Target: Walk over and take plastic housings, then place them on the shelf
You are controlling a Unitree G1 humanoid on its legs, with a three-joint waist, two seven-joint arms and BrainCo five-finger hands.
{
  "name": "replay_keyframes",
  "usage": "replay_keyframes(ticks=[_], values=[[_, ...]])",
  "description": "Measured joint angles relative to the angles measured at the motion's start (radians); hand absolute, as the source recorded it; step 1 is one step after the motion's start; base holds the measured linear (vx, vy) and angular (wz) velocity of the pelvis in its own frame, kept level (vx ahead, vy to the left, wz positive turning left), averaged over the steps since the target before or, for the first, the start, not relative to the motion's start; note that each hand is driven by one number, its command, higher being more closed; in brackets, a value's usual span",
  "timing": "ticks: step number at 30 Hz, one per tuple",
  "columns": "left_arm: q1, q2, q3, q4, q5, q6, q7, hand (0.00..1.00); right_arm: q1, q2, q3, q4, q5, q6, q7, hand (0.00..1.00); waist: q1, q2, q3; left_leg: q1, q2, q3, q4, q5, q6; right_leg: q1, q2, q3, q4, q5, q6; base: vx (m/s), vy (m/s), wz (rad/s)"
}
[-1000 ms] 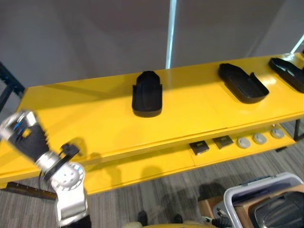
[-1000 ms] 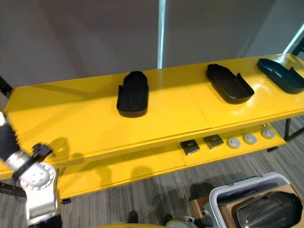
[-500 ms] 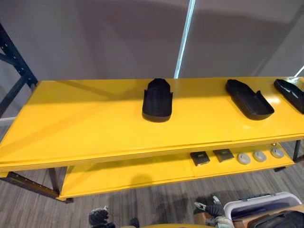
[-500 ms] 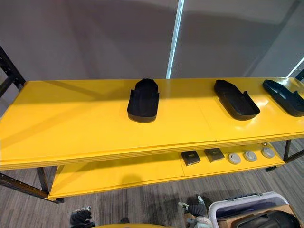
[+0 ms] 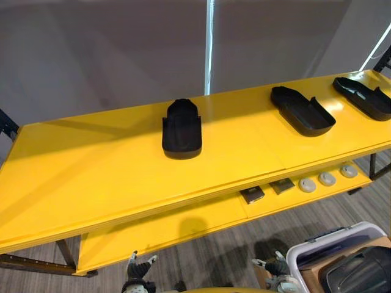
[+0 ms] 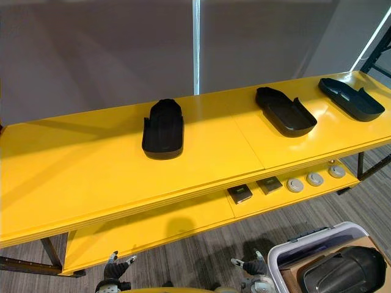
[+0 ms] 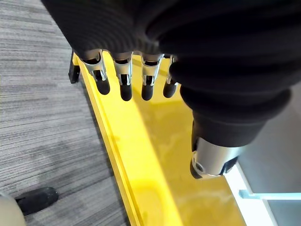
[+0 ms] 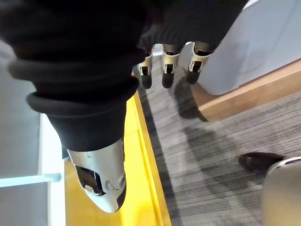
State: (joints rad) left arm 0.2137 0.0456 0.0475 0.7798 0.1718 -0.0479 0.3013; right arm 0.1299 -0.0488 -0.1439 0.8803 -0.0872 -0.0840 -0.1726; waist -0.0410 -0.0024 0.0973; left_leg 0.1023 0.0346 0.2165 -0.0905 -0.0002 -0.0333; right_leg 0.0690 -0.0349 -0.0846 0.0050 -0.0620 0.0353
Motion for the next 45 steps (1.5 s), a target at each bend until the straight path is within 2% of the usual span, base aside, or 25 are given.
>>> replay_keyframes(ticks=[4,6,9,12,13,14,16,18,20,21,22,24,28,30,31,33,35,36,37,38,39,40,41,43,45], values=[[-0.037,-0.001,0.000,0.000,-0.002,0.000,0.003,0.00,-0.036,-0.002,-0.002,0.000,0.000,0.001,-0.001,0.00,0.001,0.001,0.008,-0.068,-0.017,-0.081,0.091,-0.047,0.020,-0.046,-0.012,0.047,0.013,0.015,0.011,0.06,0.027,-0.32],[-0.042,0.000,0.001,0.001,-0.001,0.000,0.003,0.00,-0.046,0.000,-0.002,0.000,-0.002,0.001,0.000,0.00,0.001,0.004,0.010,-0.069,-0.019,-0.064,0.123,-0.072,0.029,-0.060,-0.015,0.090,0.031,0.018,0.016,0.01,0.076,-0.58],[-0.059,0.007,0.004,0.004,-0.001,-0.001,0.005,0.00,-0.071,-0.001,-0.002,0.000,-0.012,0.003,-0.001,0.00,0.003,0.004,0.027,-0.078,-0.019,0.026,0.166,-0.111,0.046,-0.115,-0.010,0.221,0.049,0.042,0.049,-0.05,0.091,-1.04],[-0.089,0.023,0.005,0.017,0.020,-0.001,0.006,0.00,-0.125,-0.005,0.007,-0.002,-0.045,0.014,-0.002,0.00,-0.001,-0.004,0.069,-0.110,-0.017,0.165,0.186,-0.127,0.069,-0.196,0.000,0.318,0.036,0.133,0.075,-0.21,0.101,-1.48],[-0.111,0.026,0.005,0.018,0.039,-0.001,0.006,0.00,-0.130,-0.007,0.008,-0.003,-0.050,0.017,-0.002,0.00,-0.002,-0.001,0.083,-0.133,0.002,0.228,0.208,-0.134,0.085,-0.211,-0.004,0.282,0.005,0.181,0.062,-0.18,0.066,-1.16],[-0.121,0.023,0.005,0.019,0.042,0.000,0.005,0.00,-0.129,-0.009,0.009,-0.003,-0.051,0.018,-0.002,0.00,-0.002,-0.002,0.089,-0.138,0.006,0.248,0.218,-0.136,0.091,-0.223,-0.007,0.227,0.028,0.172,0.053,-0.21,0.040,-0.93],[-0.139,0.030,0.006,0.017,0.055,0.001,0.004,0.00,-0.096,-0.021,0.009,-0.001,-0.052,0.021,-0.001,0.00,-0.006,0.004,0.096,-0.132,0.021,0.306,0.222,-0.132,0.099,-0.245,-0.016,0.029,0.231,0.024,0.007,-0.19,0.013,-0.72],[-0.138,0.030,0.017,0.015,0.058,0.002,0.003,0.00,-0.076,-0.022,0.008,0.001,-0.054,0.021,-0.001,0.00,-0.007,0.009,0.097,-0.122,0.045,0.340,0.231,-0.132,0.098,-0.206,-0.018,-0.072,0.334,-0.059,-0.003,-0.14,-0.048,-0.63],[-0.131,0.028,0.024,0.015,0.058,0.003,0.002,0.00,-0.057,-0.023,0.005,0.008,-0.066,0.022,-0.001,0.00,0.001,-0.001,0.091,-0.110,0.051,0.371,0.230,-0.130,0.084,-0.121,-0.035,-0.156,0.271,-0.094,-0.005,-0.13,-0.104,-0.72],[-0.126,0.032,0.026,0.023,0.057,0.008,0.003,0.00,-0.064,-0.029,0.006,0.021,-0.074,0.024,-0.001,0.00,0.002,-0.008,0.086,-0.113,0.052,0.387,0.230,-0.130,0.063,-0.082,-0.028,-0.158,0.169,-0.086,-0.010,-0.13,-0.128,-0.72],[-0.124,0.022,0.022,0.029,0.057,0.010,0.000,0.00,-0.067,-0.042,0.005,0.027,-0.076,0.024,-0.001,0.00,-0.003,0.001,0.079,-0.115,0.050,0.372,0.219,-0.114,0.043,-0.079,-0.011,-0.129,0.123,-0.056,-0.016,-0.12,-0.127,-0.74],[-0.111,-0.004,0.022,0.037,0.057,0.014,-0.002,0.00,-0.063,-0.057,0.001,0.040,-0.076,0.026,-0.001,0.00,0.004,0.003,0.079,-0.091,0.052,0.370,0.195,-0.103,0.038,-0.068,0.011,-0.083,0.093,-0.029,-0.016,-0.08,-0.100,-0.67],[-0.072,-0.010,0.006,0.037,0.057,0.016,-0.016,0.00,-0.058,-0.059,-0.009,0.035,-0.076,0.025,-0.001,0.00,0.003,0.001,0.062,-0.044,0.067,0.435,0.182,-0.101,0.034,-0.072,0.037,0.001,0.101,-0.029,-0.020,-0.02,-0.077,-0.79],[-0.060,-0.016,0.001,0.030,0.056,0.016,-0.017,0.00,-0.065,-0.052,-0.026,0.035,-0.076,0.025,-0.001,0.00,0.006,0.008,0.059,-0.024,0.094,0.540,0.195,-0.107,0.035,-0.097,-0.030,-0.192,0.157,-0.080,-0.055,0.04,0.015,-1.17],[-0.061,-0.011,0.001,0.031,0.057,0.019,-0.017,0.00,-0.078,-0.041,-0.024,0.035,-0.079,0.024,-0.001,0.00,0.007,0.009,0.058,-0.014,0.112,0.601,0.220,-0.126,0.023,-0.100,-0.114,-0.397,0.213,-0.080,-0.055,0.06,0.033,-1.33],[-0.062,0.001,0.002,0.038,0.057,0.021,-0.017,0.00,-0.087,-0.031,-0.015,0.035,-0.081,0.024,-0.001,0.00,0.008,0.010,0.058,-0.012,0.135,0.634,0.271,-0.151,0.008,-0.103,-0.151,-0.485,0.246,-0.070,-0.040,0.12,-0.071,-1.07],[-0.075,0.014,0.002,0.041,0.057,0.022,-0.018,0.00,-0.065,-0.034,-0.014,0.035,-0.081,0.024,-0.001,0.00,0.001,0.021,0.060,-0.007,0.176,0.623,0.345,-0.171,-0.016,-0.104,-0.115,-0.428,0.251,-0.066,-0.030,0.13,-0.156,-0.83],[-0.082,0.014,0.002,0.048,0.058,0.021,-0.018,0.00,-0.053,-0.036,-0.014,0.035,-0.081,0.024,-0.001,0.00,0.003,0.031,0.061,-0.007,0.216,0.619,0.409,-0.190,-0.032,-0.087,-0.097,-0.407,0.236,-0.066,-0.031,0.13,-0.143,-0.80],[-0.083,0.012,0.002,0.058,0.059,0.021,-0.019,0.00,-0.047,-0.040,-0.013,0.033,-0.079,0.022,-0.001,0.00,-0.001,0.042,0.065,-0.020,0.283,0.598,0.528,-0.216,-0.032,-0.065,-0.062,-0.378,0.213,-0.068,-0.036,0.10,-0.130,-0.71],[-0.083,0.011,0.002,0.063,0.059,0.021,-0.021,0.00,-0.044,-0.046,-0.011,0.035,-0.079,0.022,-0.002,0.00,-0.001,0.045,0.066,-0.031,0.317,0.577,0.595,-0.220,-0.025,-0.056,-0.045,-0.363,0.203,-0.069,-0.040,0.05,-0.110,-0.83],[-0.083,0.002,0.002,0.074,0.059,0.021,-0.028,0.00,-0.031,-0.060,0.001,0.035,-0.079,0.022,-0.001,0.00,0.003,0.054,0.067,-0.061,0.374,0.500,0.720,-0.213,-0.012,-0.034,-0.012,-0.329,0.187,-0.073,-0.051,0.07,-0.083,-0.86],[-0.080,-0.015,0.002,0.074,0.055,0.020,-0.039,0.00,-0.026,-0.061,-0.001,0.035,-0.079,0.022,-0.002,0.00,0.012,0.058,0.071,-0.110,0.388,0.377,0.800,-0.222,-0.003,-0.013,0.006,-0.299,0.179,-0.076,-0.062,0.11,-0.047,-0.87],[-0.081,-0.023,-0.003,0.075,0.055,0.020,-0.041,0.00,-0.027,-0.067,-0.004,0.035,-0.078,0.023,-0.003,0.00,0.012,0.059,0.071,-0.127,0.363,0.302,0.805,-0.231,-0.013,-0.013,0.006,-0.280,0.182,-0.077,-0.063,0.17,0.029,-0.94],[-0.084,-0.040,-0.008,0.075,0.054,0.019,-0.040,0.00,-0.028,-0.076,-0.006,0.038,-0.070,0.023,-0.005,0.00,0.019,0.058,0.072,-0.148,0.211,0.073,0.672,-0.274,-0.054,-0.017,-0.013,-0.186,0.185,-0.072,-0.058,0.17,0.109,-1.17],[-0.084,-0.042,-0.012,0.074,0.054,0.017,-0.039,0.00,-0.021,-0.071,-0.006,0.039,-0.065,0.023,-0.004,0.00,0.020,0.058,0.072,-0.153,0.136,-0.032,0.533,-0.271,-0.058,-0.018,-0.025,-0.145,0.184,-0.067,-0.044,0.12,0.143,-0.83]])
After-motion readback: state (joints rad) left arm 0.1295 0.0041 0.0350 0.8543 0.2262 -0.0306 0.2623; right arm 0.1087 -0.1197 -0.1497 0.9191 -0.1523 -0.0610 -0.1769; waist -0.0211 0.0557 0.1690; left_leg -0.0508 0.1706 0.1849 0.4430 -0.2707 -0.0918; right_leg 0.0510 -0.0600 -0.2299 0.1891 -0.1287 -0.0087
